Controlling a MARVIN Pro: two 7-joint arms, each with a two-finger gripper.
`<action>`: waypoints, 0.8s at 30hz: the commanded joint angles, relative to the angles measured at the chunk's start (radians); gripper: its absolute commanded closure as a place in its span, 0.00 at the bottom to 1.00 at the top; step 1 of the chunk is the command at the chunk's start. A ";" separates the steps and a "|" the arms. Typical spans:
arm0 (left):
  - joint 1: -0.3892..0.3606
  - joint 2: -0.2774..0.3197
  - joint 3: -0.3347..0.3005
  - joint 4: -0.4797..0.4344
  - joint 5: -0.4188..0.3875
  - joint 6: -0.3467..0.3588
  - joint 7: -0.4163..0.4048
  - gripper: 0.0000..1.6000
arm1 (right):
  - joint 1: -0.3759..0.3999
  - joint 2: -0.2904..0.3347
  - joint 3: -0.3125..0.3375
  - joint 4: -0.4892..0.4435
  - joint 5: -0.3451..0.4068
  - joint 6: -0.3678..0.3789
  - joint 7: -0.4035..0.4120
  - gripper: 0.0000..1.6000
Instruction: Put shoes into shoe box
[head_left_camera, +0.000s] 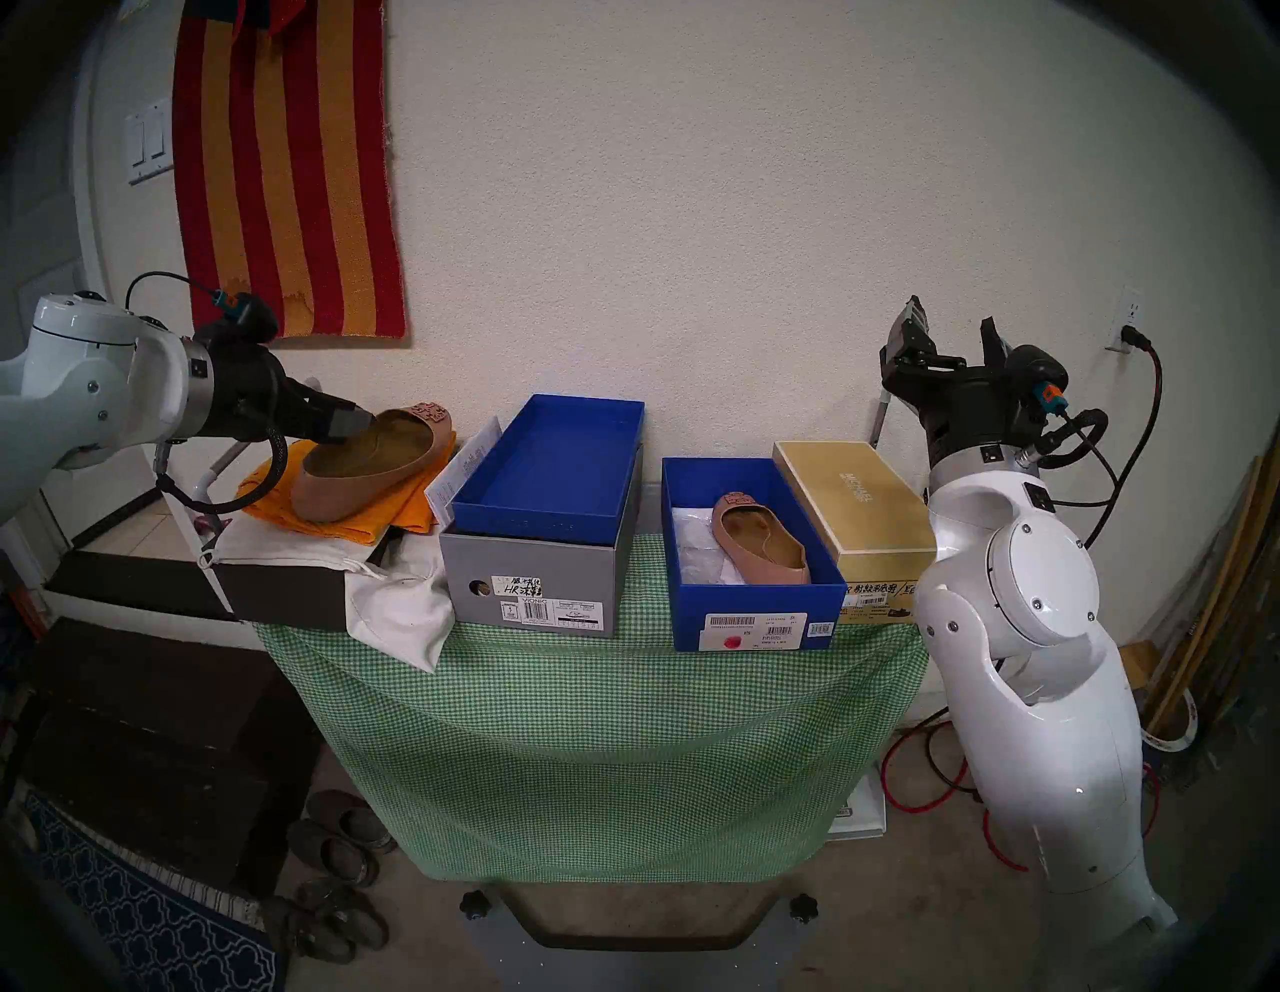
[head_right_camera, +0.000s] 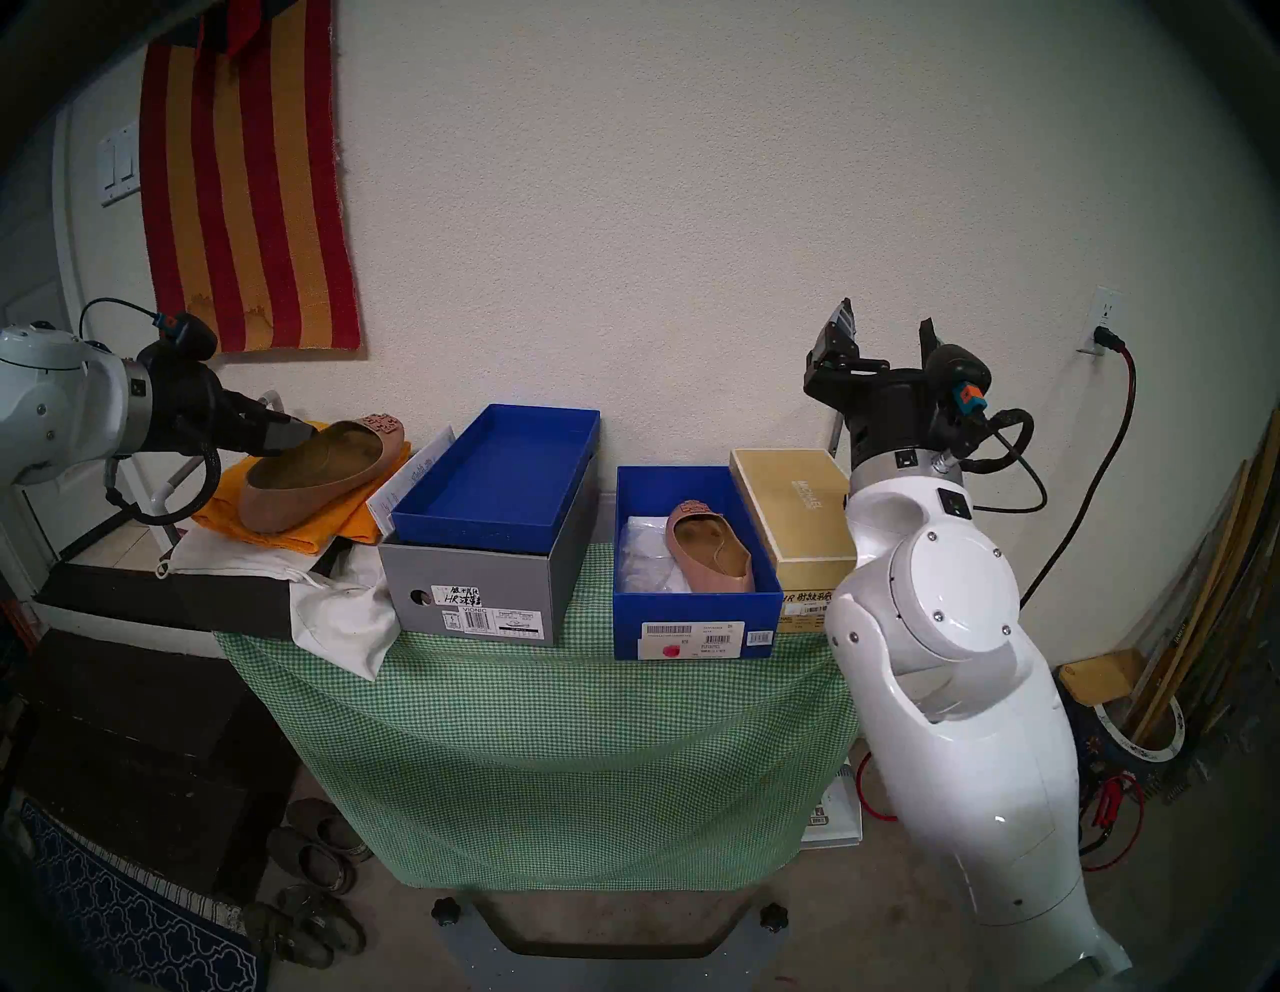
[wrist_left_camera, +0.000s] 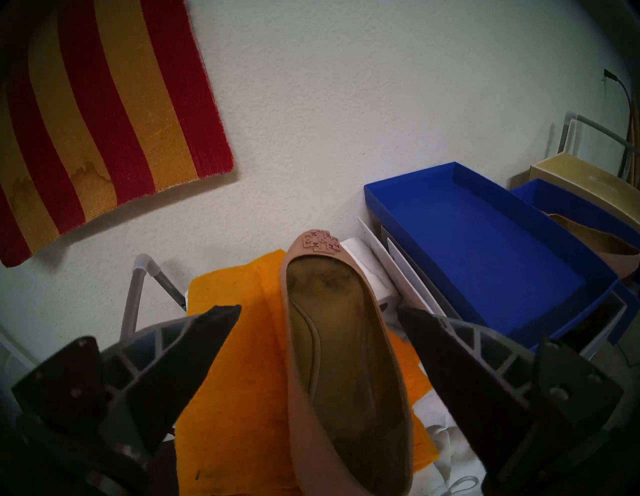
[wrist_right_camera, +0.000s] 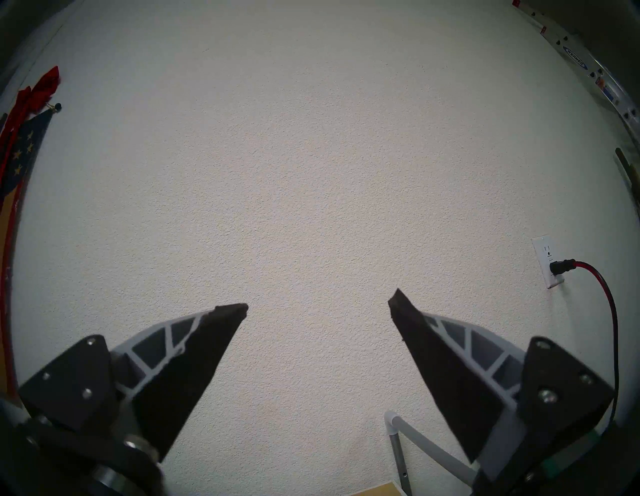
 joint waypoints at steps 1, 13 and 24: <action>0.050 0.007 -0.023 0.030 0.048 0.002 -0.006 0.00 | 0.002 -0.002 -0.001 -0.003 -0.002 0.000 -0.003 0.00; 0.086 0.011 -0.052 0.040 0.097 -0.010 -0.020 0.00 | 0.002 -0.001 -0.001 -0.002 0.001 -0.002 -0.001 0.00; 0.115 0.011 -0.074 0.027 0.120 -0.038 -0.030 0.00 | 0.001 0.001 0.000 -0.002 0.003 -0.004 0.000 0.00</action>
